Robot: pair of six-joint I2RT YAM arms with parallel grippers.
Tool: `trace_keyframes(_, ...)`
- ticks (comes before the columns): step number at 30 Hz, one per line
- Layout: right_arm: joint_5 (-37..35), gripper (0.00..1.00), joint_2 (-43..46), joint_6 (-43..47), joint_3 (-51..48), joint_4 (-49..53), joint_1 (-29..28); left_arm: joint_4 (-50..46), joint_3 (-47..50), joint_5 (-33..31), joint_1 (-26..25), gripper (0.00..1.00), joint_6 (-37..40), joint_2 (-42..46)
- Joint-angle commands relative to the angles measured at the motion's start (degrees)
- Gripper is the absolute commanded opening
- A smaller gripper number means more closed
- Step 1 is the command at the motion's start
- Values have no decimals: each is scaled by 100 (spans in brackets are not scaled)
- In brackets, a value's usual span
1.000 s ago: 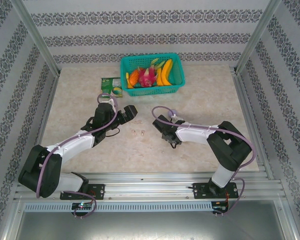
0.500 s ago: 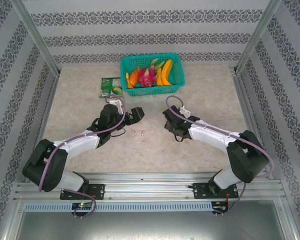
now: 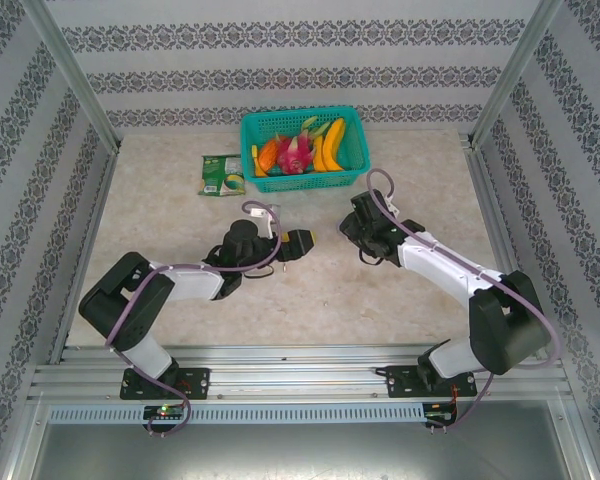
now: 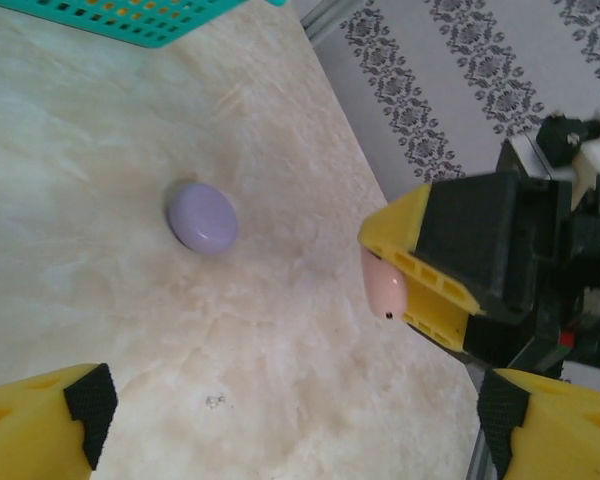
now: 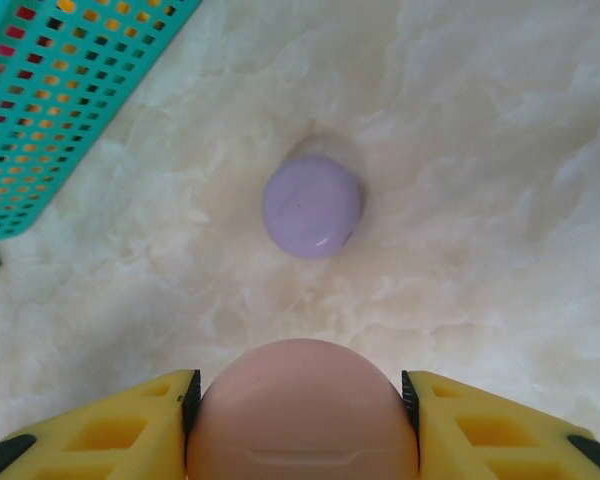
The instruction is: Insert the wireless bluetooth earbuds into the charging case
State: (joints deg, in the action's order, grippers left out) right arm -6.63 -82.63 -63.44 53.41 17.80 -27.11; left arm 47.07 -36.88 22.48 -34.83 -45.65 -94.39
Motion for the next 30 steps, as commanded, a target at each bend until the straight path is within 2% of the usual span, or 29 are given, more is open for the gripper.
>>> trace_keyframes(1,312,48,-36,-380,223,-286,78,802,-165,105,-168,90,-45,-241)
trace_keyframes(14,698,48,-268,-1578,25,-1010,58,1561,-645,-100,-476,70,-352,-1124)
trace_keyframes(30,672,48,-286,-1716,14,-1031,-46,1941,-1317,-309,-631,57,-646,-1952)
